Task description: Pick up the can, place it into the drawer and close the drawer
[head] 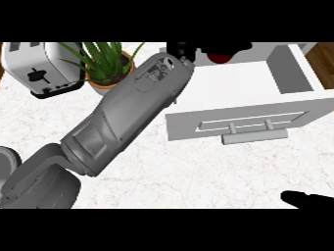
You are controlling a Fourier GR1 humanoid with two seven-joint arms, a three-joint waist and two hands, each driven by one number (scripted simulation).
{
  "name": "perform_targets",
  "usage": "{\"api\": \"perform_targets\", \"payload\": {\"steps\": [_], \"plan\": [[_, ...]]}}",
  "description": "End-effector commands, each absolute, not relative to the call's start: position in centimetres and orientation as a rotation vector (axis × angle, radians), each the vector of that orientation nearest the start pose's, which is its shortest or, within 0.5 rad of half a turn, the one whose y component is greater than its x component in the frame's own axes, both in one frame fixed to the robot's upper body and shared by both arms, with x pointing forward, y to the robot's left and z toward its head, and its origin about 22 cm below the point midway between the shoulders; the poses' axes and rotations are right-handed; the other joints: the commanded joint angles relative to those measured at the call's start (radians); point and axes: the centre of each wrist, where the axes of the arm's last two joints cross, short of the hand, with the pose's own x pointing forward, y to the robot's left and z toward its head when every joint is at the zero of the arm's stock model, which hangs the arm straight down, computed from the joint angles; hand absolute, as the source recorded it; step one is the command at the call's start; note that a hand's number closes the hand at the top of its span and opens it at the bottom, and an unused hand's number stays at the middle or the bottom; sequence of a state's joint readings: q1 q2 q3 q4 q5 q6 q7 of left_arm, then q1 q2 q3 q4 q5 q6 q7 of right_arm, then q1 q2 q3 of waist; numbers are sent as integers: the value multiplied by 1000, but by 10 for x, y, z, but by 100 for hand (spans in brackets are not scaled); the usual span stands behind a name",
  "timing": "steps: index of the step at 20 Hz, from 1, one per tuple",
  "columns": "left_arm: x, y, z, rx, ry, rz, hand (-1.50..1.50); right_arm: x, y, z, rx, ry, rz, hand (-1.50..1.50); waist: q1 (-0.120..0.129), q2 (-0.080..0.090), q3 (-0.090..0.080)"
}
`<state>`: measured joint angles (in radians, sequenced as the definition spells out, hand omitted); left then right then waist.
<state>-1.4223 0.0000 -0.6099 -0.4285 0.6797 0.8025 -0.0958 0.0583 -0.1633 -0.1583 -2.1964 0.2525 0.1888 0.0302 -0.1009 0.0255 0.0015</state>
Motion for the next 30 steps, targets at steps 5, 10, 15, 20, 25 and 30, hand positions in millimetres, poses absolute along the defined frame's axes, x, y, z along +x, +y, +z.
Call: {"api": "perform_targets", "payload": {"steps": [5, 10, 15, 20, 25, 30], "plan": [[426, -7, 166, 238, -1799, -28, -150, 191, -267, 143, -684, -1958, 704, -150, 40, -6, -1], [422, -22, 194, 242, -1817, -49, -150, 221, -256, 136, -861, -1881, 842, -150, 78, -15, -1], [420, -20, 183, 217, -1786, -43, -150, 238, -243, 97, -925, -1775, 983, -150, 94, -18, -1], [427, 3, 199, 223, -1801, -38, -150, 261, -236, 72, -1023, -1708, 1005, -150, 114, -26, -1], [425, 20, 214, 250, -1799, -12, -150, 284, -239, 36, -1046, -1696, 925, -150, 128, -29, -1], [417, 41, 208, 249, -1789, -44, -150, 300, -230, 4, -1065, -1663, 909, -150, 138, -30, -1]]}}
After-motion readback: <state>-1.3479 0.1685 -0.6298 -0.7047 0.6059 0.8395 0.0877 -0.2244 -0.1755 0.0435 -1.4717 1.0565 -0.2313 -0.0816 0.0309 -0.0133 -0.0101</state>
